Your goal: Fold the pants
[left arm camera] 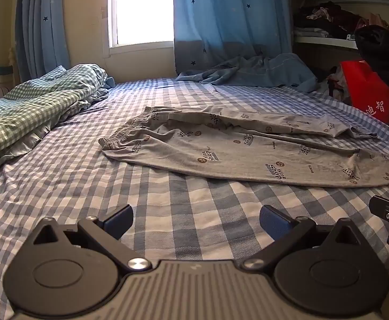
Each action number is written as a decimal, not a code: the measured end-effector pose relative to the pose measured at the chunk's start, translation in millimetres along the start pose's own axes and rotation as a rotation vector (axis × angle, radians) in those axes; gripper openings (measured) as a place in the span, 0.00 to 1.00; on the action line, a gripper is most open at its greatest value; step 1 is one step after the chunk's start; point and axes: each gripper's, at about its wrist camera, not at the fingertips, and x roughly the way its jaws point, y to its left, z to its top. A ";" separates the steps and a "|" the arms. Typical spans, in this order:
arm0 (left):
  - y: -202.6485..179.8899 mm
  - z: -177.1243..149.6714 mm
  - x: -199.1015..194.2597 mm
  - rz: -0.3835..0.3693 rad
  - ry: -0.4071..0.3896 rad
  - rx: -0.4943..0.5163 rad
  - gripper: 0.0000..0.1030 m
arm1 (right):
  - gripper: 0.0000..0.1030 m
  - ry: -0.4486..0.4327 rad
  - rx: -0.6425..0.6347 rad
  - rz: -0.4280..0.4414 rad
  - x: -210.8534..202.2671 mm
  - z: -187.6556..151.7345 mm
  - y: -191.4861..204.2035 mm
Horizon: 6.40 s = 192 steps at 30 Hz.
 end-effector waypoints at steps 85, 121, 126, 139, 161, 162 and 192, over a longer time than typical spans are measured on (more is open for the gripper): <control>6.2 9.6 19.9 0.072 0.093 0.026 1.00 | 1.00 0.044 0.000 0.030 17.5 -0.8 5.0; 29.3 199.1 127.9 0.072 -0.037 0.158 1.00 | 1.00 0.094 -0.127 0.124 127.8 173.2 -30.8; 30.5 225.5 176.4 0.068 -0.024 0.206 1.00 | 1.00 0.081 -0.155 0.126 157.6 189.6 -31.0; 64.9 283.1 346.1 0.003 -0.004 0.428 1.00 | 1.00 0.051 -0.268 0.508 336.1 247.1 -47.0; 87.9 268.2 514.7 -0.258 0.215 0.552 0.98 | 0.79 0.362 -0.346 0.600 531.7 230.5 -39.9; 87.4 268.4 516.7 -0.263 0.220 0.551 0.95 | 0.78 0.360 -0.350 0.598 533.5 229.8 -39.4; 69.9 244.6 495.1 -0.275 0.177 0.603 0.03 | 0.00 0.252 -0.496 0.507 508.8 220.7 -10.7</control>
